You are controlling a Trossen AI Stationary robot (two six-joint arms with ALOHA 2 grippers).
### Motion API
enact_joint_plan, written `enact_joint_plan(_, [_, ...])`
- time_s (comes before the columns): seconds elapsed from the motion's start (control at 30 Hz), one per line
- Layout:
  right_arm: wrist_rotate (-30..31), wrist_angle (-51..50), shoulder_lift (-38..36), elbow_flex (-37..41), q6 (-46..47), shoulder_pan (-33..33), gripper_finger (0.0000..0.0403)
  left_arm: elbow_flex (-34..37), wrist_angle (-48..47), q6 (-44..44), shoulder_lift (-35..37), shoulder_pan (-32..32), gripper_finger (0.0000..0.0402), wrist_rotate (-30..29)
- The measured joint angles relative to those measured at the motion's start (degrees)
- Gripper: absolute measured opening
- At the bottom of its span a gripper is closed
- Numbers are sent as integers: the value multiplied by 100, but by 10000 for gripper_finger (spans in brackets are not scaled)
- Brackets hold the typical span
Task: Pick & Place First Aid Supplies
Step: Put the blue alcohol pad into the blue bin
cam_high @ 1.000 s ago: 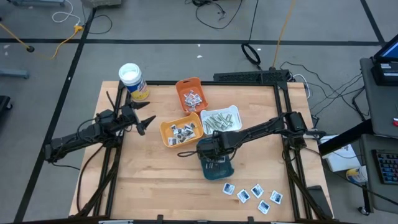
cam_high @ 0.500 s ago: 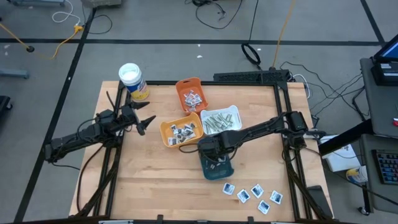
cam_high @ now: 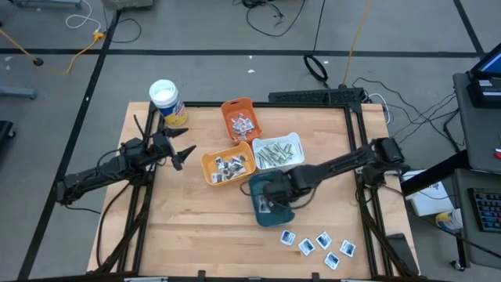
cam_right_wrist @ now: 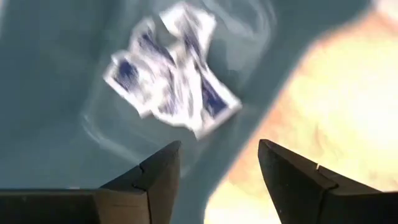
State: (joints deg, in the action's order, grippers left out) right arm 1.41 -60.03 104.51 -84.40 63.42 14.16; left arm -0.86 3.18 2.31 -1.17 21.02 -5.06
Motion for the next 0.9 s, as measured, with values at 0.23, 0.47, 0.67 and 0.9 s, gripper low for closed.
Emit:
enact_joint_plan(0.23, [0,-20,-704,810,845,609,208,0,0,0,0,2,379,0])
enact_joint_plan(0.47, [0,-154,-1114,1179,1853,1419,208,0,0,0,0,2,379,0])
enact_joint_plan(0.67, [-19,-368,-1272,1285,2753,2174,208,0,-2,0,0,2,379,2])
enact_joint_plan(0.9, [-305,-318,-1171,1285,3467,2831,208,0,-2,0,0,0,379,0])
